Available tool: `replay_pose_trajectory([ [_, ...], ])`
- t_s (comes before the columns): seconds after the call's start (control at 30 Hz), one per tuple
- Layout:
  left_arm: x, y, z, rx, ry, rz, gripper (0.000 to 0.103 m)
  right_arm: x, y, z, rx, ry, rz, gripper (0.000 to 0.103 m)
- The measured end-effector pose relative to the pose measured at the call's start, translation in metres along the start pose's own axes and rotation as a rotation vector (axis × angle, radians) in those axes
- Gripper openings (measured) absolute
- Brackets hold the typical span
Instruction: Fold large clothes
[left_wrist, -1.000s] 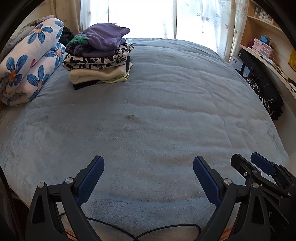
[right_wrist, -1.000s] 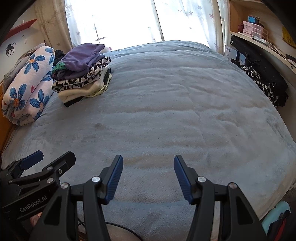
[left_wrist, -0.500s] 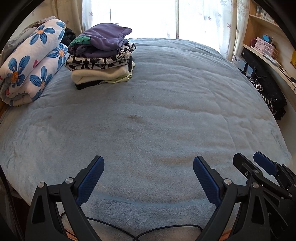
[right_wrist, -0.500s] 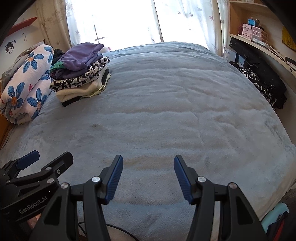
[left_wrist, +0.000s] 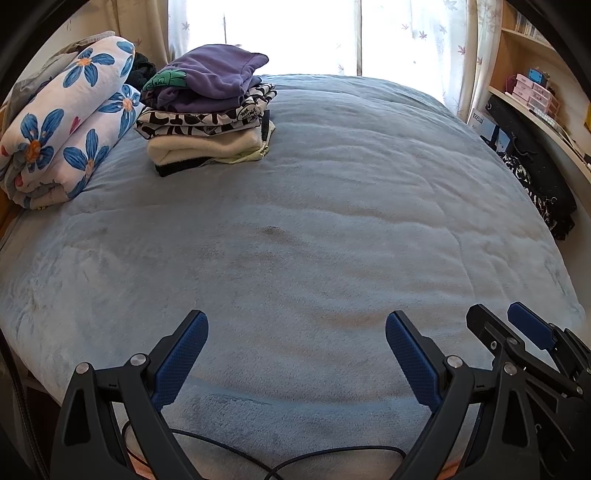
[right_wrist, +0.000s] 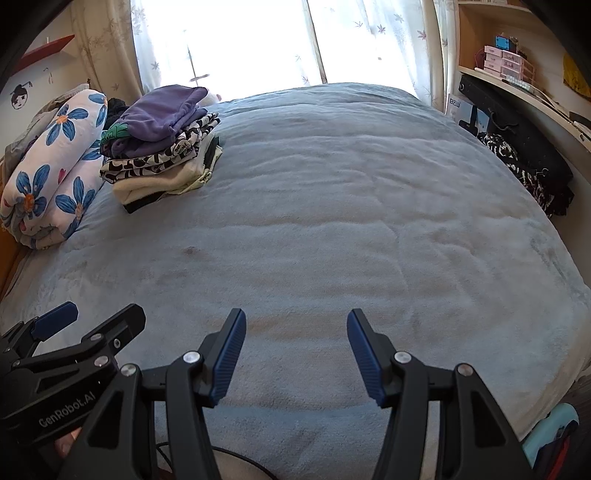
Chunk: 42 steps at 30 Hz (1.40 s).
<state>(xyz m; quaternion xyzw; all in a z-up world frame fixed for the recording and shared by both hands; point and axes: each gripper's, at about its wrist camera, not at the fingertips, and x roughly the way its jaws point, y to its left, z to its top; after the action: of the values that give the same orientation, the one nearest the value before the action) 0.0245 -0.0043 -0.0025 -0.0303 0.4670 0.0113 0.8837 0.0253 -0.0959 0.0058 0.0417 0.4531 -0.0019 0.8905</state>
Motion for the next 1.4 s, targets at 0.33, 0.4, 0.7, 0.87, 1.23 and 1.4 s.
replay_pose_trajectory([
  [0.33,-0.0009,0.0021,-0.0008,-0.008,0.000,0.008,0.096,-0.0003,0.0023,0.0006,-0.001,0.001,0.000,0.057],
  [0.4,-0.0011,0.0019,-0.0012,-0.009,0.001,0.009,0.096,-0.0006,0.0034,0.0010,-0.001,0.001,-0.001,0.057],
  [0.7,-0.0016,0.0039,-0.0020,-0.010,0.002,0.010,0.096,-0.0001,0.0047,0.0010,0.000,0.002,0.000,0.057],
  [0.87,-0.0016,0.0054,-0.0025,-0.010,0.003,0.011,0.096,0.0000,0.0044,0.0011,-0.002,0.001,0.000,0.057],
  [1.23,-0.0018,0.0080,-0.0070,-0.016,0.005,0.012,0.096,0.0004,0.0062,0.0007,-0.002,0.001,0.000,0.057],
  [1.4,-0.0018,0.0078,-0.0072,-0.016,0.006,0.012,0.096,0.0002,0.0069,0.0001,-0.001,0.001,-0.001,0.057],
])
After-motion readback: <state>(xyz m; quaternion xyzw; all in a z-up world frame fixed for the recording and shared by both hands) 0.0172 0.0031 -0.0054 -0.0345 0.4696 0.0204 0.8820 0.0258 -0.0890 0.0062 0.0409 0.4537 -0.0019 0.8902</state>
